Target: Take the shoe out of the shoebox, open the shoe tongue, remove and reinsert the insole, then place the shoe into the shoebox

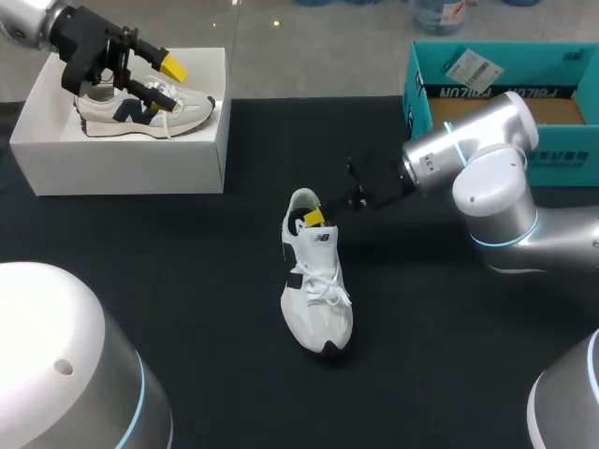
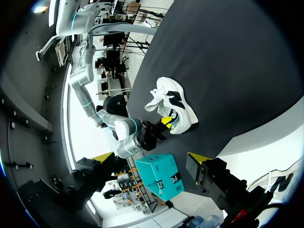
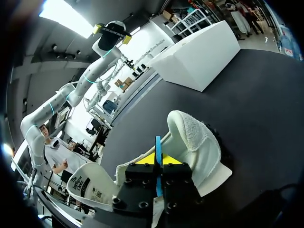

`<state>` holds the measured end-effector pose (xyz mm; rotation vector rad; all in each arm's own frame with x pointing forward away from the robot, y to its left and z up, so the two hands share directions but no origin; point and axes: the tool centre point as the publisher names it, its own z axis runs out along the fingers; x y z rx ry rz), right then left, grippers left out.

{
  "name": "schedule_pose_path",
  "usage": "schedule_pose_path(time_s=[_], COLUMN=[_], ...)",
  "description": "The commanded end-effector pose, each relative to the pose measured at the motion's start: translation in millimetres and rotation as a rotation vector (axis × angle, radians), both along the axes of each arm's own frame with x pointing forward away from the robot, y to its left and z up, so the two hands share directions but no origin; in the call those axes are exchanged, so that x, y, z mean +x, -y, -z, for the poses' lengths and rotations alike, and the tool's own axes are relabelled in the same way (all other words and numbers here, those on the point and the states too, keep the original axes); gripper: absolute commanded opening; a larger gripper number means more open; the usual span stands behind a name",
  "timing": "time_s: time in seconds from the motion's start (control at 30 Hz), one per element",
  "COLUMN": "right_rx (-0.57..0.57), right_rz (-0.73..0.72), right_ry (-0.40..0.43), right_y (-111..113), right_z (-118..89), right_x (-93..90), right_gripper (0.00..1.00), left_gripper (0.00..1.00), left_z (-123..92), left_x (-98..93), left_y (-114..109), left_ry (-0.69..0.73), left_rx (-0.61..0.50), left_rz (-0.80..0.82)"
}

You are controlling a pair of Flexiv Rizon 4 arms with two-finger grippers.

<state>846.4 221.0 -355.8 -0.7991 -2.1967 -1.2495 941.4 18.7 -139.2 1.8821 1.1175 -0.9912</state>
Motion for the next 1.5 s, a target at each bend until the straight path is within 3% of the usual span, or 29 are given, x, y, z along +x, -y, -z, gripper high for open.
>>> schedule_pose_path(time_s=[0.03,0.07,0.1,0.13,0.67,0.93,0.97,1.0,1.07,1.2,1.5], right_rx=[-0.009,-0.011,-0.013,-0.017,-0.097,-0.172,-0.184,-0.196,-0.244,-0.331,-0.331], right_rz=[0.014,0.016,0.018,0.024,0.053,0.219,0.24,0.275,0.301,0.406,0.406], right_ry=[0.004,0.007,0.012,0.019,0.064,0.027,0.031,0.013,0.0,-0.046,-0.046], right_y=[0,1,1,1,10,22,23,24,25,28,28], right_z=[-3,-5,-7,-10,-42,-55,-55,-55,-54,-51,-51], right_x=[-2.9,-2.8,-2.7,-2.3,0.8,6.4,6.4,6.3,6.2,5.1,5.1], right_gripper=[0.32,0.51,0.82,1.0,1.0,1.0,0.84,0.47,0.02,0.0,0.0], left_gripper=[1.0,1.0,1.0,1.0,1.0,1.0,1.0,1.0,1.0,1.0,1.0], left_z=[0,0,0,0,0,0,0,0,0,0,0], left_x=[1.1,1.1,1.1,1.1,1.1,1.1,1.1,1.1,1.1,1.1,1.1], left_y=[0,0,0,0,0,0,0,0,0,0,0], left_ry=[0.001,0.001,0.001,0.001,0.001,0.001,0.001,0.001,0.001,0.001,0.001], left_rx=[0.003,0.003,0.003,0.003,0.003,0.003,0.003,0.003,0.003,0.003,0.003], left_rz=[0.003,0.003,0.003,0.003,0.003,0.003,0.003,0.003,0.003,0.003,0.003])
